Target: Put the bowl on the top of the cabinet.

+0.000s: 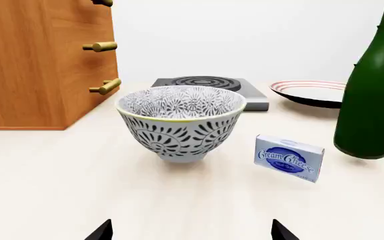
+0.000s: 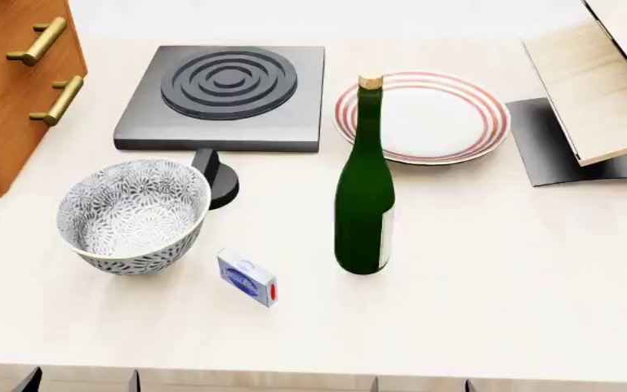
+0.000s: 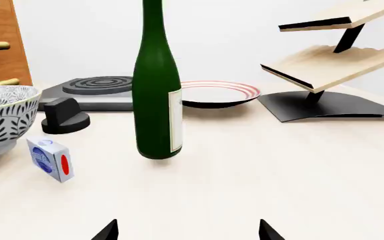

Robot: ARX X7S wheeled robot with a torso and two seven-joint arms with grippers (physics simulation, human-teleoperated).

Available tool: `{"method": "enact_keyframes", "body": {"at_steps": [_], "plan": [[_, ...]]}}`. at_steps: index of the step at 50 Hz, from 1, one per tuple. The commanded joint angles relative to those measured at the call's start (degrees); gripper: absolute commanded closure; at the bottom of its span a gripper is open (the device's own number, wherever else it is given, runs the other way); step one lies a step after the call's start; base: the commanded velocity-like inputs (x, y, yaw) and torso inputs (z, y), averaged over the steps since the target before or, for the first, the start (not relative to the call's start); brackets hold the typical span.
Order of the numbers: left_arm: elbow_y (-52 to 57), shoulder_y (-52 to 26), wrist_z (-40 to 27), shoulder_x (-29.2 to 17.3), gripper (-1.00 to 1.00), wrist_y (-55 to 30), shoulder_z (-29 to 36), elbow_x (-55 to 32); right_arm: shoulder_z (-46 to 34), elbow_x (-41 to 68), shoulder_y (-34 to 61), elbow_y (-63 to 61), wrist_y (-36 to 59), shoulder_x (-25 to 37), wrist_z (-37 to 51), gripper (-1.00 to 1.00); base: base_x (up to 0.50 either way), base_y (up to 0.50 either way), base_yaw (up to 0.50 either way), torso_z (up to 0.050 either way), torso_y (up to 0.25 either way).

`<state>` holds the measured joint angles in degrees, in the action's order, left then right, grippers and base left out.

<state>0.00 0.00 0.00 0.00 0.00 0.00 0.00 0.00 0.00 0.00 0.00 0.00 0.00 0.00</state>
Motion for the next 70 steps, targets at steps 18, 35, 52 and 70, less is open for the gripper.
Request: {"method": "enact_keyframes", "body": {"at_steps": [18, 35, 52, 70], "plan": [[12.43, -0.13, -7.98, -3.21, -1.00, -8.61, 4.52, 1.66, -6.10, -3.24, -0.07, -12.27, 6.80, 4.06, 3.99, -1.00, 0.00, 0.00, 0.00, 0.000, 0.000], [27.63, -3.39, -9.45, -5.05, -1.00, -20.67, 6.13, 2.96, -4.65, -1.19, 2.91, -27.74, 18.40, 5.83, 4.66, -1.00, 0.00, 0.00, 0.00, 0.000, 0.000], [29.17, -4.20, -10.97, -6.25, -1.00, -22.10, 7.85, 2.85, -4.04, 0.19, 3.85, -29.21, 19.43, 7.00, 6.32, -1.00, 0.00, 0.00, 0.00, 0.000, 0.000], [30.56, -3.81, -12.14, -7.25, -1.00, -22.12, 8.68, 1.67, -3.79, 1.73, 3.01, -29.21, 17.87, 7.93, 7.57, -1.00, 0.00, -0.02, 0.00, 0.000, 0.000]]}}
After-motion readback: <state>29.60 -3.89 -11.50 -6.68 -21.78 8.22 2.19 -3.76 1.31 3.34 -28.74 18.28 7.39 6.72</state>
